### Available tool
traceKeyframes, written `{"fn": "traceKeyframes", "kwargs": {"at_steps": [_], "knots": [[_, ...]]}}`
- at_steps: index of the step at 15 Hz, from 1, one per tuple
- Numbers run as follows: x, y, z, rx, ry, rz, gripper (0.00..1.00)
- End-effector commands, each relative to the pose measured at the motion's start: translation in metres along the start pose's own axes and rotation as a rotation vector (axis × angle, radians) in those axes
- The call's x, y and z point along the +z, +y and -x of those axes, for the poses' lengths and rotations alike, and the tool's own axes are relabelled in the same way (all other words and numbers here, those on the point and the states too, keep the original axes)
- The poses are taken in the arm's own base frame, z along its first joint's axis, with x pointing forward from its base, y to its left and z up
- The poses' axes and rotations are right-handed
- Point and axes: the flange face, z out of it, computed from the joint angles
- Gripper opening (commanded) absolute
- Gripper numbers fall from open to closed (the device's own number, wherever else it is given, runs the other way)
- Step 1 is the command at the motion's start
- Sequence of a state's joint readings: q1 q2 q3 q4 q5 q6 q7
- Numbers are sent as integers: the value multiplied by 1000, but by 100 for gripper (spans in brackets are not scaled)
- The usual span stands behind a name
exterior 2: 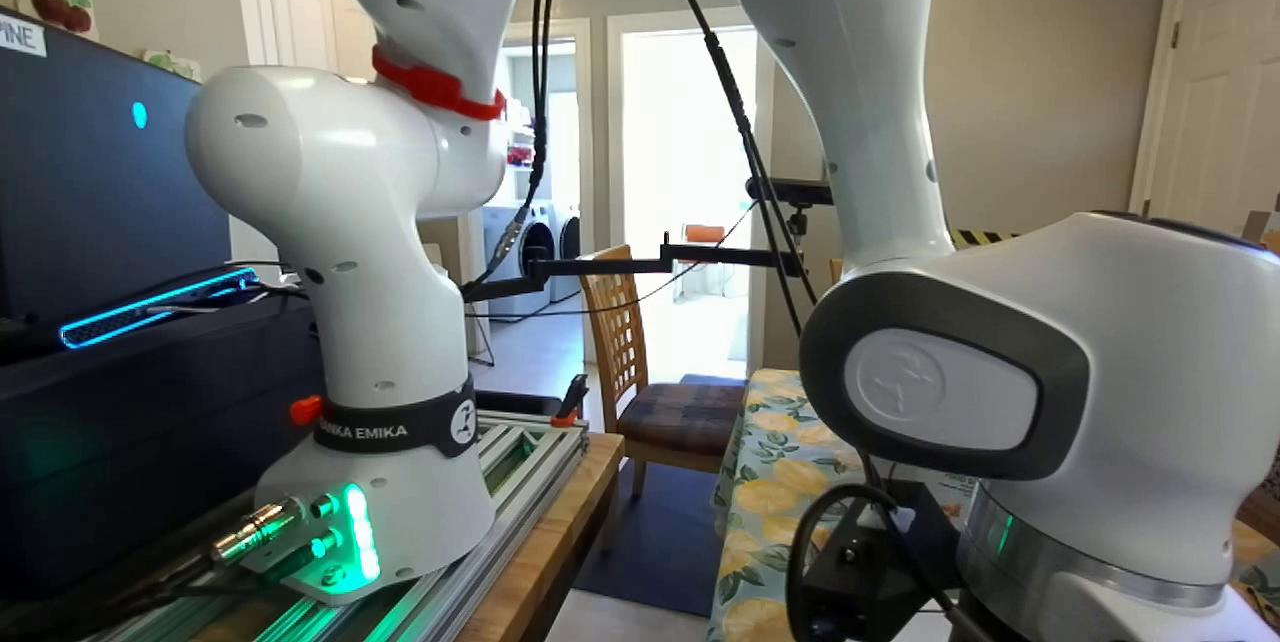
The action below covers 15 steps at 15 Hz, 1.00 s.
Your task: Stir in the bowl, then remove the sponge from the bowl
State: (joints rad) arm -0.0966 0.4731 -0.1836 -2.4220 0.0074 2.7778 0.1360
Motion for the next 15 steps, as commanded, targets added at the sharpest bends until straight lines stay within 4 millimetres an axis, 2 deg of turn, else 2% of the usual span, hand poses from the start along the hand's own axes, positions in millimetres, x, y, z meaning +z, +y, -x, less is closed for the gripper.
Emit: {"fn": "traceKeyframes", "kwargs": {"at_steps": [1, 5, 9, 15], "knots": [[21, -4, -8, 29, 64, 2, 3], [21, -16, -15, 43, 142, -31, 3], [19, -38, -15, 53, 192, -104, 3], [19, -70, -7, -2, 133, -219, 3]]}}
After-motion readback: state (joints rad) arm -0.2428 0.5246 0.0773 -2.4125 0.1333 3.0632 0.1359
